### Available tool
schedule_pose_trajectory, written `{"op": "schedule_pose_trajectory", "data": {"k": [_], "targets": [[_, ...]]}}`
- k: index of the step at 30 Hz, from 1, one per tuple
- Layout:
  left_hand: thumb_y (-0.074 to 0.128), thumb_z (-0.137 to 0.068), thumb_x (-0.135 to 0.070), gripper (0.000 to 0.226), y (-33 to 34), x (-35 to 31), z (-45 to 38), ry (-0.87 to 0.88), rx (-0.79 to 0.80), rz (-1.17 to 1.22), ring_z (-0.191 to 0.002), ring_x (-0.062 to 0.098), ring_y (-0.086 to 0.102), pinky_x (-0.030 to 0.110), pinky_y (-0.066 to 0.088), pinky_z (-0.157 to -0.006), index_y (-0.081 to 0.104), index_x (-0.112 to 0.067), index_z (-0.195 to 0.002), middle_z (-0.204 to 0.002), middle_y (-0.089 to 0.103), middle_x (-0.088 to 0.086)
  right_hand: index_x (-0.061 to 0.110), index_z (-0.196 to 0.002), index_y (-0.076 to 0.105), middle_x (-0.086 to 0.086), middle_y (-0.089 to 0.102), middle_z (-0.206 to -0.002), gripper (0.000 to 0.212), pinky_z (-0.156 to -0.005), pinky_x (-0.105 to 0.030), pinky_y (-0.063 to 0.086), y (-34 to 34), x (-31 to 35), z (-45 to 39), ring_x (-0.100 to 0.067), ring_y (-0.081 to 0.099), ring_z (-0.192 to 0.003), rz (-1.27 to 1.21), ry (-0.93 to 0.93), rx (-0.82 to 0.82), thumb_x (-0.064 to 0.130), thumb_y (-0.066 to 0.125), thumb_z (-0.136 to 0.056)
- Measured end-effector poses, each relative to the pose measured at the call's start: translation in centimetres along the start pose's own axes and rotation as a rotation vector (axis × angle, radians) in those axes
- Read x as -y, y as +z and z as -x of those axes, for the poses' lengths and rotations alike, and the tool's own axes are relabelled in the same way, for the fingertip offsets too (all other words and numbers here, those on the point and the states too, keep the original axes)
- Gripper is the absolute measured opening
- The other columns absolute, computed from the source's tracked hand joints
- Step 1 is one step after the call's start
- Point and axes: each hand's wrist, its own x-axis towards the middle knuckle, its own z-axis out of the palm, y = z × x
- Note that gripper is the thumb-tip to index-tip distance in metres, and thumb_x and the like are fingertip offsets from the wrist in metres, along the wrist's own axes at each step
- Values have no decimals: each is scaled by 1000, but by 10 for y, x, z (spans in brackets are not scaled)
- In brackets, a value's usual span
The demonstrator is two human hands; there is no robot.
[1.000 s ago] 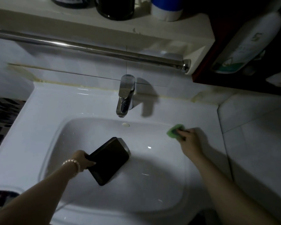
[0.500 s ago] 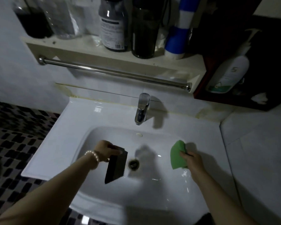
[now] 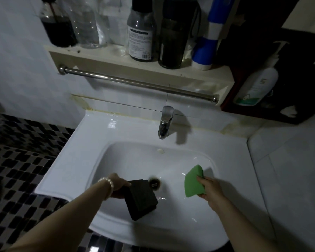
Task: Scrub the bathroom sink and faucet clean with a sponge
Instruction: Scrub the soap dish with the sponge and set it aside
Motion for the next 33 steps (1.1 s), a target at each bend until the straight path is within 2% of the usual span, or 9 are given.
{"op": "schedule_pose_trajectory", "data": {"k": [4,7,11,15,19,24,27,29,33], "targets": [[73,-79,-9,19,0,-3,2,128,71,-77,-55,23,62,28,56,-48,60,6,-81,-69,61,15,1,-125,56,-20,61,-119,41,-64,-30,48,4,-4,5,-29,59,-97,23,-22,-20,9,64,-87],[75,-77,-12,17,1,-10,9,336,122,-213,-62,19,62,23,56,-53,65,-2,-87,-75,63,9,-1,-123,57,-20,62,-116,40,-67,-31,47,6,-2,7,-29,59,-96,15,-58,-77,11,65,-85],[71,-73,-34,32,7,-16,25,747,-99,-869,-97,14,60,23,48,-79,68,-26,-104,-107,63,-7,-3,-115,58,-21,60,-109,32,-79,-43,49,2,4,8,-35,59,-99,-30,-68,-173,8,64,-85],[63,-78,-31,28,20,-10,50,1229,-164,-1122,-89,17,62,22,46,-68,69,-32,-105,-111,60,-7,1,-99,58,-19,63,-98,18,-72,-46,51,4,5,19,-33,62,-88,139,-66,-128,16,60,-90],[84,-54,-30,20,37,0,67,1725,-271,-1137,-53,13,61,17,42,-39,74,-24,-70,-76,67,-5,7,-102,53,-16,58,-100,27,-61,-42,54,28,-3,37,-33,60,-87,343,12,22,33,56,-93],[79,-69,-19,9,66,14,71,1936,-317,-1009,-48,12,54,23,41,-38,72,-15,-73,-74,66,-3,8,-114,49,-15,57,-108,47,-56,-39,57,57,-15,47,-33,61,-89,355,-51,-54,33,71,-81],[78,-70,-19,7,67,19,72,1987,-309,-1078,-51,9,54,21,43,-41,74,-18,-76,-79,67,-5,7,-109,48,-12,59,-102,59,-69,-42,58,60,-22,51,-31,61,-91,352,-156,-155,24,84,-66],[79,-69,-20,10,69,22,72,1987,-270,-1080,-55,8,56,20,44,-42,74,-19,-77,-82,68,-5,9,-102,46,-9,58,-97,53,-60,-30,51,60,-25,55,-24,59,-80,357,-218,-205,16,83,-64],[71,-71,-48,49,66,24,74,2008,-238,-959,-77,17,65,23,54,-58,72,-9,-101,-95,67,8,11,-92,46,-6,56,-85,37,-48,-19,33,54,-19,64,-12,50,-64,380,-359,-322,9,75,-69]]}}
